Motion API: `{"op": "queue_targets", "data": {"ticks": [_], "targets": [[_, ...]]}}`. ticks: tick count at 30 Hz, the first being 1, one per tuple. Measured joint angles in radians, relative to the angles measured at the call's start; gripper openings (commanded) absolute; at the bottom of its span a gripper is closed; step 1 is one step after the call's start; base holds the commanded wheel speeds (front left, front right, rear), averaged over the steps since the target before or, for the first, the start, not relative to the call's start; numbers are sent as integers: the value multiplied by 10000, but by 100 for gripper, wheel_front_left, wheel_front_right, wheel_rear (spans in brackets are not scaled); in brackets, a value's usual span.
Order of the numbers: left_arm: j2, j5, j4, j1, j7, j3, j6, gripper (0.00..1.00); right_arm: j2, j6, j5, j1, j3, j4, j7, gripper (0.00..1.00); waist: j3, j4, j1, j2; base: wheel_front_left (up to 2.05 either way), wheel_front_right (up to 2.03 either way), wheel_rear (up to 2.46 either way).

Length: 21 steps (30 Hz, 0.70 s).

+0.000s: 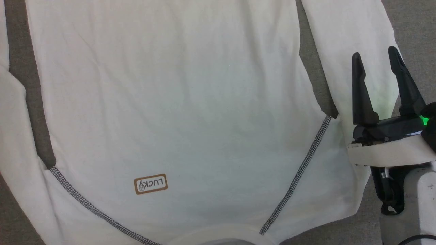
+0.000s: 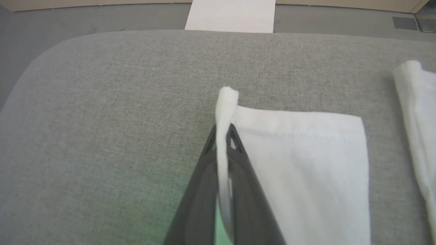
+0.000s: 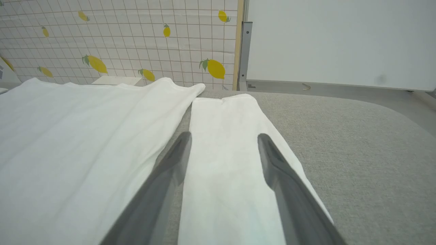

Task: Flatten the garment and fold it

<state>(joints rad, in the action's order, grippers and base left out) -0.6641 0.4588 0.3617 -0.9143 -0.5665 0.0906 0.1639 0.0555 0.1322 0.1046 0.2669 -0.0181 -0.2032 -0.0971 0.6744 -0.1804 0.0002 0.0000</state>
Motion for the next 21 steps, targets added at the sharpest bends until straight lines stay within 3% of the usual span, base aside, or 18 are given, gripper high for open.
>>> {"op": "queue_targets", "data": {"ticks": [6, 12, 18, 21], "targets": [[36, -213, -77, 145, 1492, -81, 211, 0, -15, 0, -2, -3, -165, 247, 40, 100, -387, 113, -1, 0, 0, 0, 0], [230, -61, -566, 1176, 2851, -234, -96, 0, -17, 0, -90, -239, -397, 454, 192, 100, -1257, 363, -1, 0, 0, 0, 0], [460, 86, -2633, 2925, 3051, -81, -111, 0, -25, 0, -88, -1108, -727, 479, 453, 100, -2495, 744, -2, 0, 0, 0, 0], [619, 69, -4126, 3789, 2721, 159, 127, 0, -23, 0, -84, -1555, -928, 387, 656, 100, -3106, 966, -2, 0, 0, 0, 0]]}}
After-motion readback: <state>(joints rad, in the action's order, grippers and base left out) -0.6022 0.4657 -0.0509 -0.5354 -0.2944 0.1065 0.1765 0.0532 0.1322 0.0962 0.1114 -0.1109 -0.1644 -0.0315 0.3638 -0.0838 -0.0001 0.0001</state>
